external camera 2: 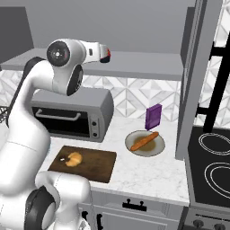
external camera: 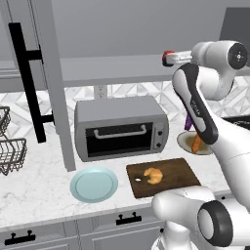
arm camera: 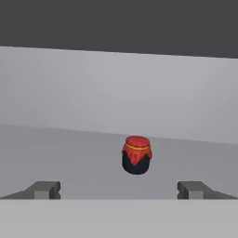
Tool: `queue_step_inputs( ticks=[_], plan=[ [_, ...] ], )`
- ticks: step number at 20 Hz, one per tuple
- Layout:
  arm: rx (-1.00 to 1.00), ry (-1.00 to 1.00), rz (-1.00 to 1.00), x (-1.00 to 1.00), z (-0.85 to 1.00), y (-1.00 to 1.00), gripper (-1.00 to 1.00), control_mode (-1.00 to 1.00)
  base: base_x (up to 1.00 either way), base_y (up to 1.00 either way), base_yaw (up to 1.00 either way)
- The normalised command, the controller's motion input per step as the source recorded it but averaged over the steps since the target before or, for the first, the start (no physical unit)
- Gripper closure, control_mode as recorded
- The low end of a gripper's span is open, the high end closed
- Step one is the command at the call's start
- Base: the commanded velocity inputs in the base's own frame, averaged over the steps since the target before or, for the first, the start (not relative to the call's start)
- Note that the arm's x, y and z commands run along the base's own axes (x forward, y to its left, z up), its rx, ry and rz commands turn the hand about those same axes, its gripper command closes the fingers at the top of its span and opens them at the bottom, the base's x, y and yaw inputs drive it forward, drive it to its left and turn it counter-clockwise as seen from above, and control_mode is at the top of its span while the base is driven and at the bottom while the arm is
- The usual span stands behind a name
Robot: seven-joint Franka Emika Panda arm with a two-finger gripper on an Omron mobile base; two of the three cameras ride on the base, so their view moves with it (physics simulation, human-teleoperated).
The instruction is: From the different types of pastries on the counter, select a croissant and place it on the cutting board. Then retrieve a jar of jam from the cabinet and place it alongside the croissant on the cutting board.
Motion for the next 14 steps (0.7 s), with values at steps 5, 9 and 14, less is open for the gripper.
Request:
queue_step_inputs(
  ticks=[5,9,14],
  plan=[
    [0.0,0.0,0.0,0.48,-0.02,-0.05,-1.0,-1.0,0.0,0.0,0.0],
    [0.0,0.0,0.0,0.43,-0.13,0.0,-1.0,-1.0,0.0,0.0,0.0],
    [0.0,0.0,0.0,0.2,-0.09,-0.02,-1.0,-1.0,0.0,0.0,0.0]
  ],
)
